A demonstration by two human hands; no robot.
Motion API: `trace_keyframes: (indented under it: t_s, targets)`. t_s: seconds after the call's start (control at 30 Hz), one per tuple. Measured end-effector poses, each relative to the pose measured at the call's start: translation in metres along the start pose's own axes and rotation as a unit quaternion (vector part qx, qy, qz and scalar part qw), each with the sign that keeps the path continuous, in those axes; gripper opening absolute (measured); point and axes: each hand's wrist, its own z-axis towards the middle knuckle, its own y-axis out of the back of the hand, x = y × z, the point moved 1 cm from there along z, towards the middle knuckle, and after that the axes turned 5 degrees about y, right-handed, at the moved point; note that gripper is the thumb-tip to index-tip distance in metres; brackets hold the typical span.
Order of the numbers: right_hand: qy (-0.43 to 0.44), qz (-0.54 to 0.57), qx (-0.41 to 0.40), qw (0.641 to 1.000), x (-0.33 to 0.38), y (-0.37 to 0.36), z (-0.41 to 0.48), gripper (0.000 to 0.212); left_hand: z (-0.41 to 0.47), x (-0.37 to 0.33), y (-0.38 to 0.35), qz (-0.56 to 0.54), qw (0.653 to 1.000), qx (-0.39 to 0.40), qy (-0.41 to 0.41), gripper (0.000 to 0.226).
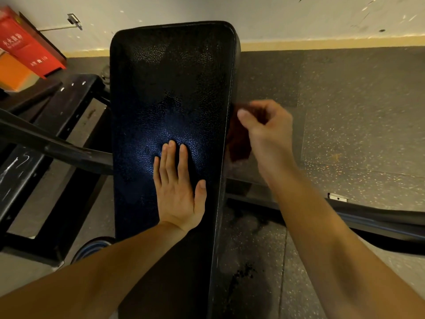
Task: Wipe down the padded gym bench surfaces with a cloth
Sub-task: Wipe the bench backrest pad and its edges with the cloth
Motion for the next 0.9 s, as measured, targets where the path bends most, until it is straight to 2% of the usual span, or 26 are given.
trace_keyframes:
  t_s: [0.1,0.17,0.23,0.27,0.33,0.43,0.5,0.57,0.63,0.67,0.73,0.83,0.9]
  targets:
    - [-0.011,0.015,0.008,1.0,-0.017,-0.005,-0.021,0.007,0.0,0.001,0.0,0.001,1.0,0.001,0.001,0.076]
    - [-0.068,-0.041,0.089,0.993,-0.044,0.006,-0.067,0.006,0.0,0.001,-0.001,0.002,1.0,0.002,-0.001,0.075]
    - [-0.146,-0.098,0.201,0.964,-0.058,0.019,-0.107,0.006,0.0,0.0,0.0,0.005,1.0,0.002,-0.006,0.074]
    - [-0.172,-0.104,0.226,0.953,-0.061,0.021,-0.111,0.007,0.0,0.0,0.0,0.005,1.0,0.002,-0.008,0.074]
    - [-0.164,-0.074,0.184,0.966,-0.057,0.017,-0.09,0.007,0.0,0.0,0.001,0.004,1.0,0.003,-0.005,0.074]
    - [-0.038,-0.028,0.039,0.998,-0.031,0.003,-0.045,0.01,0.001,0.0,0.001,0.002,1.0,0.0,0.0,0.074]
    - [-0.022,-0.002,0.033,0.999,-0.039,0.001,-0.056,0.011,0.001,0.0,0.001,0.002,1.0,-0.002,-0.004,0.074]
    - [-0.1,-0.022,0.115,0.988,-0.063,0.01,-0.099,0.011,0.0,0.0,0.0,0.002,1.0,-0.003,-0.008,0.073]
    - [-0.177,-0.11,0.246,0.946,-0.078,0.021,-0.135,0.008,-0.001,0.0,0.0,0.004,1.0,-0.007,-0.009,0.073]
    - [-0.192,-0.14,0.268,0.934,-0.081,0.023,-0.134,0.008,-0.001,0.0,0.0,0.004,1.0,-0.009,-0.009,0.073]
    - [-0.165,-0.117,0.207,0.957,-0.075,0.019,-0.105,0.009,-0.001,0.0,0.0,0.005,1.0,-0.006,-0.009,0.073]
    - [-0.035,-0.04,0.058,0.997,-0.037,0.005,-0.056,0.014,0.0,0.0,0.001,0.007,1.0,-0.009,-0.009,0.073]
    - [-0.017,-0.016,0.044,0.999,-0.04,0.002,-0.067,0.015,0.0,0.001,0.0,0.007,1.0,-0.01,-0.014,0.073]
